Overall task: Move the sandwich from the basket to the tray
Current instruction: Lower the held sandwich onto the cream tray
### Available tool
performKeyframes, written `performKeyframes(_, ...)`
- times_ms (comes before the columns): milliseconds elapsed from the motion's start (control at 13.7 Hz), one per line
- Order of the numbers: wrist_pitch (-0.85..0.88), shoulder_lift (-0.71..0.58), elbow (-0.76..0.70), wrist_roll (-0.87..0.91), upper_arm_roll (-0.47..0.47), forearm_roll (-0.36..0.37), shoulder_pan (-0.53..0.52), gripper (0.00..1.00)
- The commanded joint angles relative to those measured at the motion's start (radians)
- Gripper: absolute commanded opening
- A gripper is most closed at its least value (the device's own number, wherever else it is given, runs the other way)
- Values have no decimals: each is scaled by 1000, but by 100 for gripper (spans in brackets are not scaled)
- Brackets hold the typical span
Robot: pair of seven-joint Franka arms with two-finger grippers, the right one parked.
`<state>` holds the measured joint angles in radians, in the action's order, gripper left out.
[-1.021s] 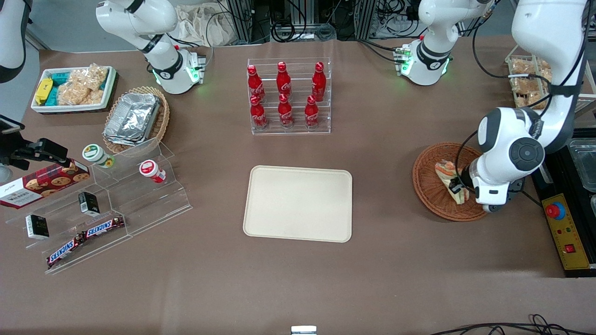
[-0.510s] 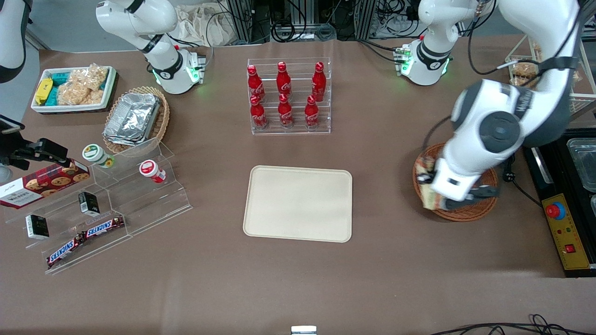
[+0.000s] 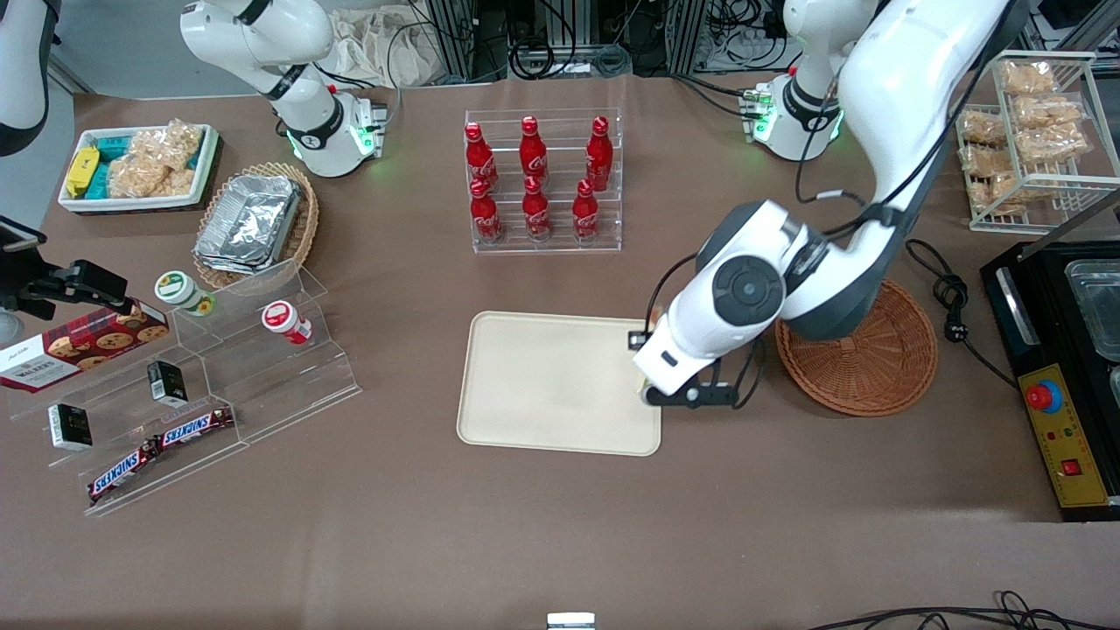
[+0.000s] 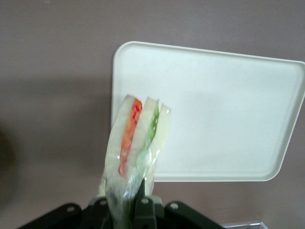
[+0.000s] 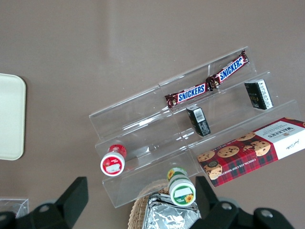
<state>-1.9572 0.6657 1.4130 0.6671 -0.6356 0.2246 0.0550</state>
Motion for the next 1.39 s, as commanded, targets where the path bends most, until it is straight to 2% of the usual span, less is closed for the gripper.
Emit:
performKeyframes(0, -20, 75, -51, 14, 16, 128, 64, 0)
performKeyframes(73, -22, 98, -57, 40, 19, 169, 78, 0)
performKeyframes(292, -110, 141, -57, 112, 20, 222, 106, 0)
performKeyframes(438, -143, 164, -57, 141, 45, 286, 120, 0)
performKeyframes(583, -202, 182, -60, 218, 47, 285, 120, 3)
performKeyframes(802, -259, 212, -63, 313, 47, 280, 120, 20)
performKeyframes(948, -272, 215, -58, 347, 47, 279, 115, 47)
performKeyframes(1021, -272, 218, -57, 354, 47, 279, 115, 57)
performKeyframes(1167, -272, 219, -54, 361, 47, 279, 117, 70)
performKeyframes(1312, -264, 209, -55, 377, 47, 279, 117, 71)
